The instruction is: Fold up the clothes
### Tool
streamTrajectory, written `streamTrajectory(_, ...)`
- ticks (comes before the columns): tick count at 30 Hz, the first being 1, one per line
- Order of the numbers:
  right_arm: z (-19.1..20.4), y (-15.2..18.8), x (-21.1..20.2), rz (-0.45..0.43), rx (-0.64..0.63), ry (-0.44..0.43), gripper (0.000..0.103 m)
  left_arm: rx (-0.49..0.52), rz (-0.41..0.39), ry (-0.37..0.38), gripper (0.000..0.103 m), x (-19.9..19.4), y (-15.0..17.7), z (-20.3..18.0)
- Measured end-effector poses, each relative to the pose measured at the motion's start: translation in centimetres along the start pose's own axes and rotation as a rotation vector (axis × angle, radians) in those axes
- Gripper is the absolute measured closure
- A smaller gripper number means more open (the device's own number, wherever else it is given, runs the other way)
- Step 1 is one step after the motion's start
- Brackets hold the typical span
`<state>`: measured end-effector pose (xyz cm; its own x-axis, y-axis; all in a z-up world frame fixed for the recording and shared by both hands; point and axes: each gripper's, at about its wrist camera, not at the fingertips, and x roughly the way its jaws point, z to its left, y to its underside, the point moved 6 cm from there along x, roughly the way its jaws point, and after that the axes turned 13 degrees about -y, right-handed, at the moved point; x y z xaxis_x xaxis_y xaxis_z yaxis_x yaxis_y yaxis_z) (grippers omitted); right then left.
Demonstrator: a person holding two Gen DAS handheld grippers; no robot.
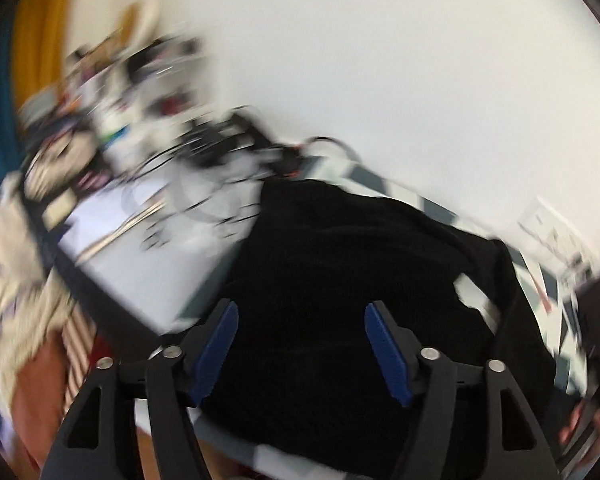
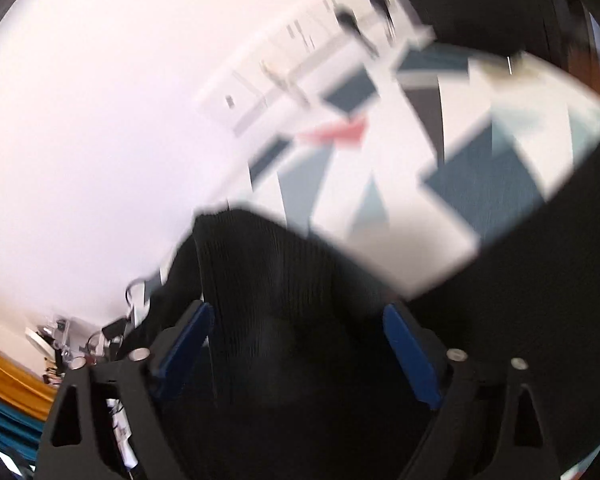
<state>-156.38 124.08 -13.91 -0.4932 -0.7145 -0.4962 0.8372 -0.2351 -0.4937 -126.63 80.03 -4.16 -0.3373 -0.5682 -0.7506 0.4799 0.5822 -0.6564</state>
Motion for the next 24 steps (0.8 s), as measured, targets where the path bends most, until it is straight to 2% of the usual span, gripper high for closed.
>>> streamTrajectory(2, 0.7, -1.2, 0.3, -0.003, -0.123, 0.041, 0.000, 0.123, 0.011, 0.021, 0.027, 1.0, 0.0, -3.8)
streamTrajectory(3, 1.1, -1.4, 0.9, 0.015, -0.189, 0.075, 0.000, 0.170, 0.029, 0.026, 0.027, 1.8, 0.4, -5.4)
streamTrajectory(5, 1.9, -0.3, 2.7, 0.085, -0.271, 0.075, 0.000, 0.249, 0.078, 0.033, 0.027, 3.6, 1.3, -7.9)
streamTrajectory(10, 5.3, 7.0, 8.5, 0.306, -0.440, 0.006, 0.000, 0.324, 0.165, 0.029, 0.027, 7.3, 3.4, -10.1)
streamTrajectory(12, 7.6, 10.1, 10.2, 0.366, -0.525, -0.026, 0.000, 0.342, 0.183, 0.030, 0.027, 8.9, 3.6, -10.0)
streamTrajectory(15, 8.6, 13.1, 11.4, 0.411, -0.601, -0.016, 0.001, 0.361, 0.211, 0.030, 0.027, 11.5, 3.3, -9.4)
streamTrajectory(20, 9.3, 15.5, 14.8, 0.469, -0.639, 0.048, 0.001, 0.373, 0.229, 0.046, 0.027, 14.2, 3.1, -7.5)
streamTrajectory(22, 9.1, 14.1, 14.5, 0.436, -0.597, 0.068, 0.002, 0.363, 0.251, 0.058, 0.027, 15.3, 3.3, -7.0)
streamTrajectory(23, 8.9, 13.2, 14.2, 0.416, -0.572, 0.077, 0.006, 0.357, 0.267, 0.062, 0.027, 15.9, 3.5, -6.7)
streamTrajectory(24, 8.7, 12.3, 13.9, 0.396, -0.548, 0.086, 0.015, 0.352, 0.282, 0.064, 0.027, 16.5, 3.7, -6.3)
